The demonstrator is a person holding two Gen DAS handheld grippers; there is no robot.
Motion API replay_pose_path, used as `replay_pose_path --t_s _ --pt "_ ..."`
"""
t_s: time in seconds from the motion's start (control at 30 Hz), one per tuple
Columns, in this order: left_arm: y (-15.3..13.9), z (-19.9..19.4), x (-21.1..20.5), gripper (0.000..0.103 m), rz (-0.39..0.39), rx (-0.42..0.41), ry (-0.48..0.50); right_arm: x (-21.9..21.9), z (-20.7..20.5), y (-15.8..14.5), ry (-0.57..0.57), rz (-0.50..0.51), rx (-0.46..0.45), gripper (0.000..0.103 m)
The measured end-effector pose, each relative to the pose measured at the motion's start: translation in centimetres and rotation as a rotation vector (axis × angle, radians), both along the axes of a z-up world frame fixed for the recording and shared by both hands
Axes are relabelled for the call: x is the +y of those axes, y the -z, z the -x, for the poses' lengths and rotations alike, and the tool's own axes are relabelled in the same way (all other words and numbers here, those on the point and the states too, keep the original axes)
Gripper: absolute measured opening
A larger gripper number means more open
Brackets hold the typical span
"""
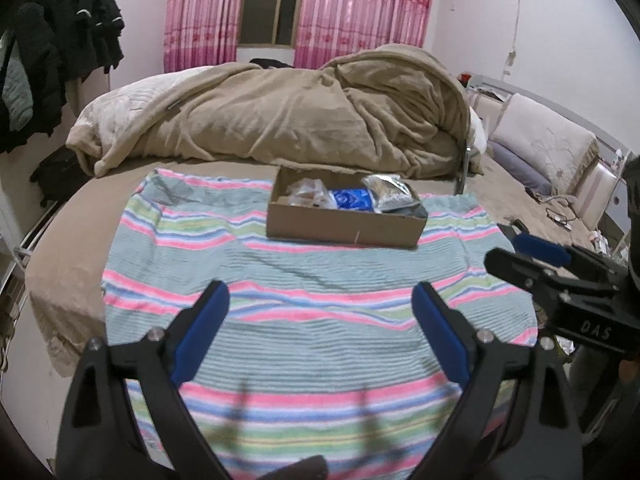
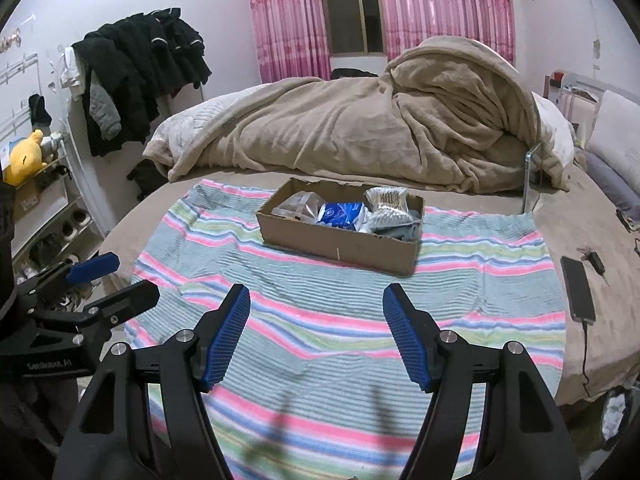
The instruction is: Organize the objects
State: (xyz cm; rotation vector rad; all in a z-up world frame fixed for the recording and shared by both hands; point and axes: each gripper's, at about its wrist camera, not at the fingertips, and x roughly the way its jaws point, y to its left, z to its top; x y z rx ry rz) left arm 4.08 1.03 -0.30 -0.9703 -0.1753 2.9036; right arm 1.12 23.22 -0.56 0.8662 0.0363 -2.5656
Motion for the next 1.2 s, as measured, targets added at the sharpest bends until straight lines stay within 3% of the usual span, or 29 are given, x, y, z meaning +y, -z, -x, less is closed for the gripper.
replay_pose_path --t_s 0.47,1.2 --pt "-0.7 -1.6 0.7 0.096 0.041 0.013 -0.021 0.5 -1.2 -0.5 0.006 0.009 0.014 0.072" --pt "0.2 0.5 1.1 0.096 0.075 0.017 -0.011 1.1 0.7 1.1 0.018 0.014 -0.026 0.072"
